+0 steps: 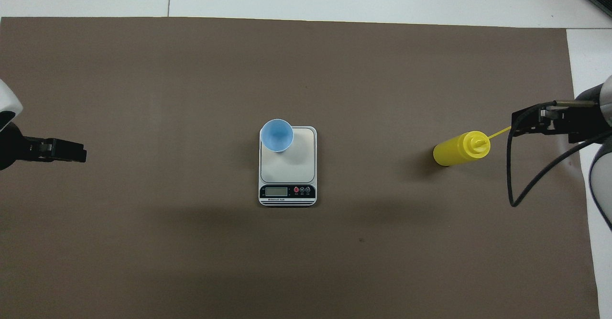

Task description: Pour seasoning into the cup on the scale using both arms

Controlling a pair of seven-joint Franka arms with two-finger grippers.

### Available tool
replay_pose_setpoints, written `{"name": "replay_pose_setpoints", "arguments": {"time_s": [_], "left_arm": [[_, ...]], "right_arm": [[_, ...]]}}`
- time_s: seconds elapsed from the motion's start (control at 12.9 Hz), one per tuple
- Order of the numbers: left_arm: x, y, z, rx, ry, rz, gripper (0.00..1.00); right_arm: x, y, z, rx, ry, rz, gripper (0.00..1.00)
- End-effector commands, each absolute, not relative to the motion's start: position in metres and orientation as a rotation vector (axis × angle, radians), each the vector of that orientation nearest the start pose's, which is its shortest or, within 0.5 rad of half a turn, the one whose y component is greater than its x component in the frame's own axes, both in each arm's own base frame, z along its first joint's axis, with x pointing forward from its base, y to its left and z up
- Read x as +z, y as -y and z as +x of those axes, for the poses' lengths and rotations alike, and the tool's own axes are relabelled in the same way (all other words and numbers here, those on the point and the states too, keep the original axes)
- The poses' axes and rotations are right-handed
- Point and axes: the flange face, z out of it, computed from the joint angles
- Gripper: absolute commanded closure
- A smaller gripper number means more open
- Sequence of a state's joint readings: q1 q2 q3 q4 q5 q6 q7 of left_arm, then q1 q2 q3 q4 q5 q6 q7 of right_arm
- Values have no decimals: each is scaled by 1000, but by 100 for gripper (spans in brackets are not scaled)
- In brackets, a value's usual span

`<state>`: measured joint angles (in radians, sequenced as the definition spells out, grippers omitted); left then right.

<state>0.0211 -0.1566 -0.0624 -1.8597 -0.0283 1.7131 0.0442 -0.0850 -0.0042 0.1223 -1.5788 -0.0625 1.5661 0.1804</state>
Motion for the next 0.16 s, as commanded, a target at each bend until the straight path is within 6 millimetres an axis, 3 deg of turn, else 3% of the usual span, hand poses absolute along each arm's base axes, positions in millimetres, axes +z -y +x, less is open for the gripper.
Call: {"name": "replay_pose_setpoints", "arguments": {"time_s": [0.0,0.08], "left_arm": [[585,23,508,-14,-109,-3154,0],[585,24,508,-14,-112,-3154,0]], "right_arm": [[622,-14,547,12,-249,-3177,0],[622,-14,548,10,-249,-3177,0]]}}
